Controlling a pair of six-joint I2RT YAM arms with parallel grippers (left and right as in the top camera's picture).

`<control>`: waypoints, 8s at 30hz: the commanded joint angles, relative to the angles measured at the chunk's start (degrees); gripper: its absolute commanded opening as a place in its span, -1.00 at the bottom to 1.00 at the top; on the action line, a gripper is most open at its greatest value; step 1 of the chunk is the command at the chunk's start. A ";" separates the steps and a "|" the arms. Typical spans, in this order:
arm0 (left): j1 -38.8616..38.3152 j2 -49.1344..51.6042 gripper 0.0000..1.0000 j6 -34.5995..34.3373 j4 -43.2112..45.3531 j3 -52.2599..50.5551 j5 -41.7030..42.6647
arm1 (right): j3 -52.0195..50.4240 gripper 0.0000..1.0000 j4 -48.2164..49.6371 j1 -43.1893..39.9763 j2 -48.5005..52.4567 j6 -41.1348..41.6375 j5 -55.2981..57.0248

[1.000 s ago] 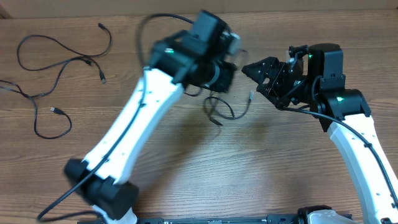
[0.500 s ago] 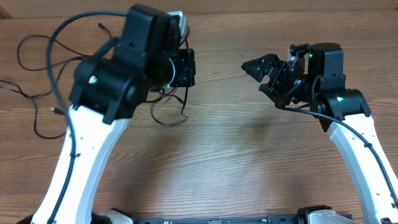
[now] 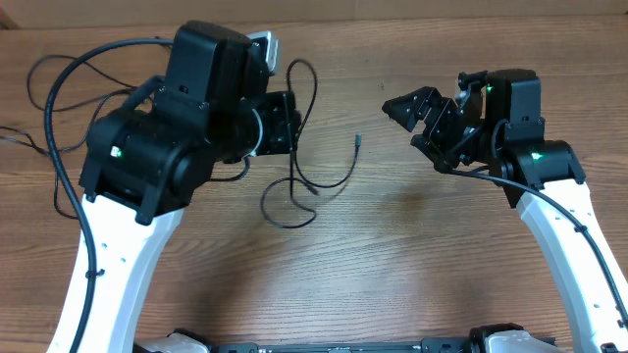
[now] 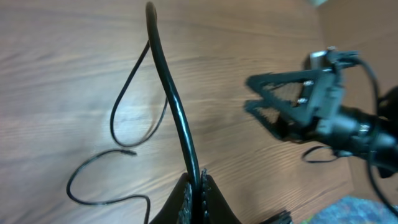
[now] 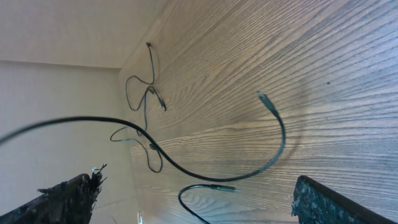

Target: Untangle cables

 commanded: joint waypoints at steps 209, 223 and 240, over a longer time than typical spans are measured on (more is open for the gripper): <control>59.21 20.22 1.00 57.70 23.10 -29.68 -1.29 | 0.85 1.00 -2.80 -0.11 3.82 -9.03 14.05; 50.64 20.35 0.88 65.22 30.88 -43.21 -21.73 | 0.85 1.00 -3.13 -0.11 3.82 -9.03 14.10; 50.99 20.35 -0.09 67.84 35.08 -47.69 -19.21 | 0.85 1.00 -0.98 -0.11 3.82 -9.03 14.10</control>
